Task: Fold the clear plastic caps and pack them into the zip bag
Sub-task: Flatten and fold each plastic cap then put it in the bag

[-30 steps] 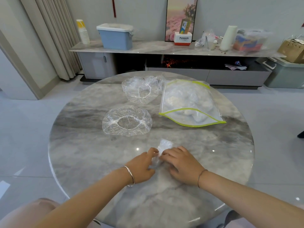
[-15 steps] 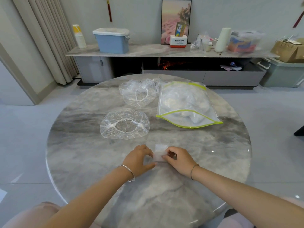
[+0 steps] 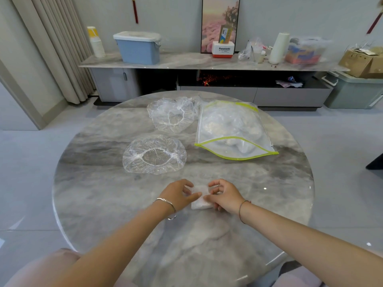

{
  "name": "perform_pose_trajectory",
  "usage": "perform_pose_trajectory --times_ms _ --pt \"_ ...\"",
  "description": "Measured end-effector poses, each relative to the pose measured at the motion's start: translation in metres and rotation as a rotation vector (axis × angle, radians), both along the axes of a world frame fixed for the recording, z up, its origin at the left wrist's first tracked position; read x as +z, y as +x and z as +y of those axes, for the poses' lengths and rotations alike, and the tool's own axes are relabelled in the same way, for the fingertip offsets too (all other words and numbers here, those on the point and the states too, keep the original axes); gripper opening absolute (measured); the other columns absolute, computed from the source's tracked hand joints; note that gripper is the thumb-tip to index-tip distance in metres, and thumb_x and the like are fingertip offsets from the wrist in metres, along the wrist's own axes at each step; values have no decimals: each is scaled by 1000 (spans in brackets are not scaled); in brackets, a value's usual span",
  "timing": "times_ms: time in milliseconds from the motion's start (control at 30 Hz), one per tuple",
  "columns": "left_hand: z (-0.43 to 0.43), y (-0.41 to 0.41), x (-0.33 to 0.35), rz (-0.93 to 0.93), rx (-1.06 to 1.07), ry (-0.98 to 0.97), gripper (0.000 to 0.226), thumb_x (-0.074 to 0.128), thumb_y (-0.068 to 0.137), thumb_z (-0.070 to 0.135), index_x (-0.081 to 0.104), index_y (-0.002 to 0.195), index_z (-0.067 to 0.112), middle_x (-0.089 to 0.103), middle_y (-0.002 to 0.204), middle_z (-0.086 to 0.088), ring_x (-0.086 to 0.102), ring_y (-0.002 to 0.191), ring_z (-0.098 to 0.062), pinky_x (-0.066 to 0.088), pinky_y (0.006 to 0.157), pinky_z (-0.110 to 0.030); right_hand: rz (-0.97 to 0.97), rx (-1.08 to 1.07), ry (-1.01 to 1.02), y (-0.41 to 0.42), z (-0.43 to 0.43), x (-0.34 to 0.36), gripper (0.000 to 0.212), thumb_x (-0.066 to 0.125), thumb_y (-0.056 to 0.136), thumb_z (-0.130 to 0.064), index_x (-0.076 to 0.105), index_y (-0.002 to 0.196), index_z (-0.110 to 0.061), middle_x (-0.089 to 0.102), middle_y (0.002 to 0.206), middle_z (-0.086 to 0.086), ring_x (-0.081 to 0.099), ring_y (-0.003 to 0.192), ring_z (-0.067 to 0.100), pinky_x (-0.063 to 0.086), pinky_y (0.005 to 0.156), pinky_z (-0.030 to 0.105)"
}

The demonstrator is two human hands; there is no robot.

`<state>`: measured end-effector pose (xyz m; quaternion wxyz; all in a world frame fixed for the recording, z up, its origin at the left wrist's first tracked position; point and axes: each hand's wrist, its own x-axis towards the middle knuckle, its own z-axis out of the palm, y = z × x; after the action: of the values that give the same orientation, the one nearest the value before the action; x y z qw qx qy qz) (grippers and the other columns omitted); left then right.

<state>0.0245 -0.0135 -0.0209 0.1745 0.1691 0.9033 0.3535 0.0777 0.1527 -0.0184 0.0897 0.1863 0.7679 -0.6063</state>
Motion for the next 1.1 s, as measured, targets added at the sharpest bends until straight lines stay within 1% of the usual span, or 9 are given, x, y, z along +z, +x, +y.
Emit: perform_pose_trajectory --times_ms 133,233,400,533,667,800,867,967,1100 --pt "2 -5 14 -182 41 276 13 72 81 26 64 80 16 62 69 2 55 56 1 41 55 -7 -25 33 -103 -1 8 11 34 70 76 9 57 105 -4 52 75 4 53 41 5 42 41 17" --pt "9 -3 20 -213 48 447 13 72 81 12 61 76 12 64 66 -1 62 55 -2 50 58 -14 36 24 -132 2 16 18 20 71 76 8 62 91 -4 57 75 5 61 55 9 49 54 16" --pt "23 -19 23 -84 57 548 27 60 82 -7 59 94 17 64 100 3 62 92 -7 48 80 -16 351 -59 162 -9 42 23 24 71 77 4 63 68 -17 65 75 2 62 61 1 47 63 10" --pt "40 -57 10 177 88 361 46 61 86 8 46 127 17 50 125 7 50 116 -12 39 99 -24 538 -147 385 -43 68 7 35 67 78 8 60 68 -24 56 84 -4 63 73 9 50 75 13" --pt "64 -88 -1 226 127 293 75 68 84 23 24 145 15 34 145 1 37 131 -14 32 107 -27 590 -194 489 -86 73 -18 25 65 77 8 64 75 -17 56 85 -6 65 80 18 53 79 24" --pt "85 -120 -15 289 71 232 62 58 92 19 28 145 15 28 152 1 29 139 -13 24 110 -19 722 -179 642 -131 66 -34 6 65 82 -7 68 84 -12 58 90 -10 62 85 15 51 75 28" --pt "90 -132 -16 334 98 249 44 51 95 14 43 138 12 40 146 -2 38 134 -15 25 106 -15 829 -79 732 -150 63 -35 18 54 85 -20 69 91 -11 63 103 -6 58 94 12 47 77 28" --pt "91 -138 -14 425 102 268 31 48 97 14 58 126 12 57 130 -2 53 120 -16 32 97 -11 913 202 1145 -173 77 -40 33 43 87 -28 68 106 -18 64 120 0 47 122 18 30 104 33" --pt "89 -141 -14 479 62 298 31 45 98 17 59 126 18 60 125 6 57 113 -12 34 90 -7 725 441 1435 -202 97 -40 46 21 99 -42 50 133 -31 42 146 -7 23 139 26 5 112 47"
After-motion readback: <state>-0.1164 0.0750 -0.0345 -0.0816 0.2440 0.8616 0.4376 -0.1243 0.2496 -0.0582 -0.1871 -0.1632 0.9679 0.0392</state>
